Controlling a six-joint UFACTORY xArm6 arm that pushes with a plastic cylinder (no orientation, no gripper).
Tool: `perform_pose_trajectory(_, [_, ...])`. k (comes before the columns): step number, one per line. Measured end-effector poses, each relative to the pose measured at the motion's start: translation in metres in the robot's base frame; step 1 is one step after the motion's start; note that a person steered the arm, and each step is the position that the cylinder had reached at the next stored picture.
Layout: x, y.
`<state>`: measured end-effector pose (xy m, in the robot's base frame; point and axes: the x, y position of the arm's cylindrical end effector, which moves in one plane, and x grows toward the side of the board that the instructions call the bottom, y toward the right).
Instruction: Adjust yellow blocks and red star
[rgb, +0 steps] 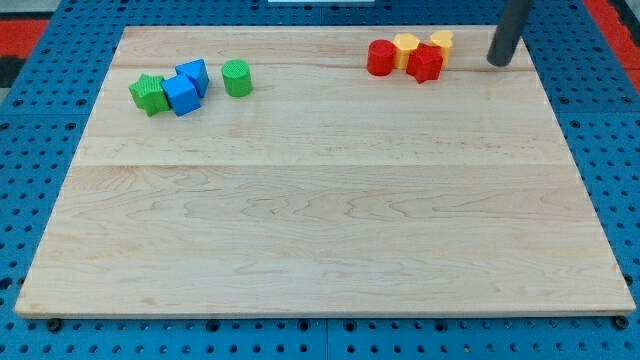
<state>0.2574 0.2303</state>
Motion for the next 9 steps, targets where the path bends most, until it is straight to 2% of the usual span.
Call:
perform_pose_trajectory(1, [-0.036, -0.032])
perform_pose_trajectory(2, [-0.027, -0.082])
perform_pose_trajectory(4, [-0.003, -0.124])
perform_pose_trajectory(5, [-0.003, -0.126])
perform_pose_trajectory(6, [-0.009, -0.090])
perform_pose_trajectory(8, [0.043, -0.056])
perform_pose_trajectory(9, [0.048, -0.070])
